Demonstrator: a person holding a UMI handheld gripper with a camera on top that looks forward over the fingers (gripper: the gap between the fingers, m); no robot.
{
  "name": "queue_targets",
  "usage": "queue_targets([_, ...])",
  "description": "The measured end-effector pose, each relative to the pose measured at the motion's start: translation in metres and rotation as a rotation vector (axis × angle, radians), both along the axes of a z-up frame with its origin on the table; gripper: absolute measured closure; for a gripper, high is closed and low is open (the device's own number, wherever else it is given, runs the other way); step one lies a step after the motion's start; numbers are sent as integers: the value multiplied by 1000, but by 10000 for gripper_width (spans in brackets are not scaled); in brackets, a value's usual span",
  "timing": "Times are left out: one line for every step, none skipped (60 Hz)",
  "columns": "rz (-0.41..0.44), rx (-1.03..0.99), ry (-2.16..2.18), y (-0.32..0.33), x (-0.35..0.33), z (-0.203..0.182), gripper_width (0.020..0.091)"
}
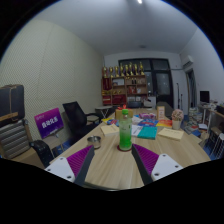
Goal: Pour water
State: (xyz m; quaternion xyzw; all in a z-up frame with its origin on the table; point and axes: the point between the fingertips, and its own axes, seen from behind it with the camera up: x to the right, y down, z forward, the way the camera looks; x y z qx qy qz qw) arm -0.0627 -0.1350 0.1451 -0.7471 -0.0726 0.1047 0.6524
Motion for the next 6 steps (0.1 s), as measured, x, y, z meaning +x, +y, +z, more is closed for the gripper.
queue_targets([-1,-1,1,-4,-2,1,281])
queue_targets([1,-1,2,-12,-1,0,281])
queue_targets([3,-1,2,-20,-1,0,283])
queue_targets([5,-1,1,-27,0,-1,282])
queue_targets([7,-1,1,-33,0,-1,281])
queue_targets([8,-2,0,-39,0,-1,284])
